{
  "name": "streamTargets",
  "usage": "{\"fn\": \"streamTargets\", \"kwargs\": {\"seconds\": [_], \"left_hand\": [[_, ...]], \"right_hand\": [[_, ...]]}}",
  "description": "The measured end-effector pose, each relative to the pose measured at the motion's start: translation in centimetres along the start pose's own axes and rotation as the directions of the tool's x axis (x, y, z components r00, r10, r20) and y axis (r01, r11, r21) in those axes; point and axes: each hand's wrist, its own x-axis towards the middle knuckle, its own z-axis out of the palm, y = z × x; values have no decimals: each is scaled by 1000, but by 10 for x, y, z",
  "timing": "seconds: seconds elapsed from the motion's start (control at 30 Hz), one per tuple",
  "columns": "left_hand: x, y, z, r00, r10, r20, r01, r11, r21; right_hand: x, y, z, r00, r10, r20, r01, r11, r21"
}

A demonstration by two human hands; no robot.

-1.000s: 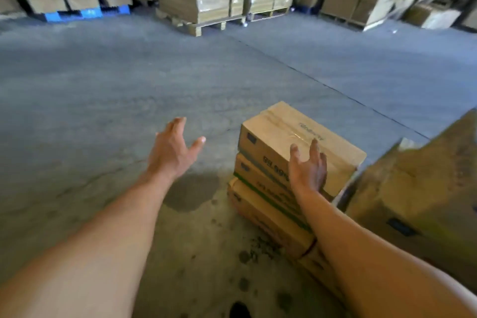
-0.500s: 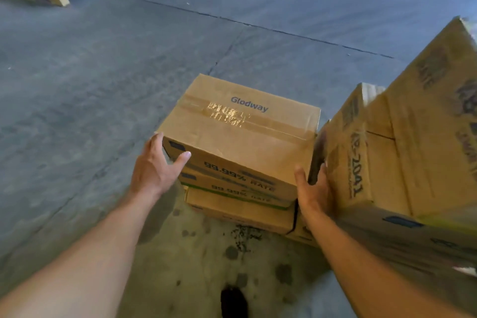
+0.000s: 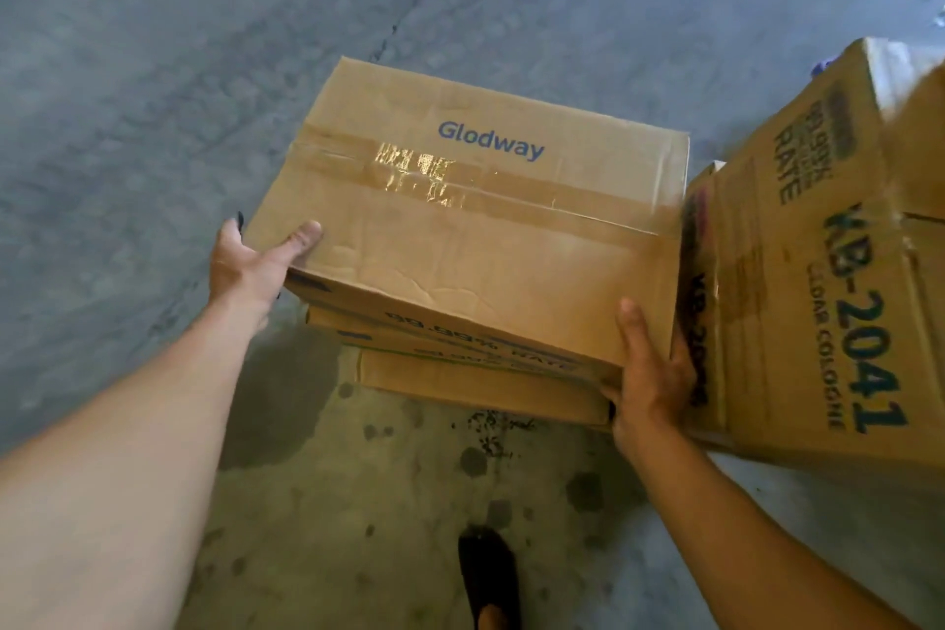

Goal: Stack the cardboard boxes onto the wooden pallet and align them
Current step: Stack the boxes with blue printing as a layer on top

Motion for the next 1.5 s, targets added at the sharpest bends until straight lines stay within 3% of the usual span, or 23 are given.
{"fn": "streamTargets", "kwargs": {"seconds": [0.1,0.33,0.53,0.73,0.87,1.03,1.33,1.5], "left_hand": [[4,-6,2,998,-28,58,40,976,-216],[-9,-8,-5,993,3,118,35,947,-319],[-48,-25,-50,1000,-8,26,17,932,-361],[-116,-15,-128,995,-7,-97,-36,901,-433],[-188,-25,-182,980,-19,-198,-82,869,-487],[-316,-50,-226,943,-15,-331,-172,831,-529],[-531,-90,-277,906,-164,-390,-169,705,-688],[-646,-119,-286,807,-235,-542,-245,702,-669]], "right_hand": [[5,3,2,1000,14,-9,-13,999,46],[4,-7,-3,997,77,26,-79,994,72],[-11,-37,-1,991,-3,137,2,1000,10],[-62,-81,11,937,-113,329,135,990,-44],[-99,-110,-5,867,-210,452,262,963,-56],[-158,-144,-50,724,-253,641,347,938,-22],[-273,-172,-130,549,-165,819,347,937,-44],[-315,-160,-161,389,-112,915,363,931,-40]]}}
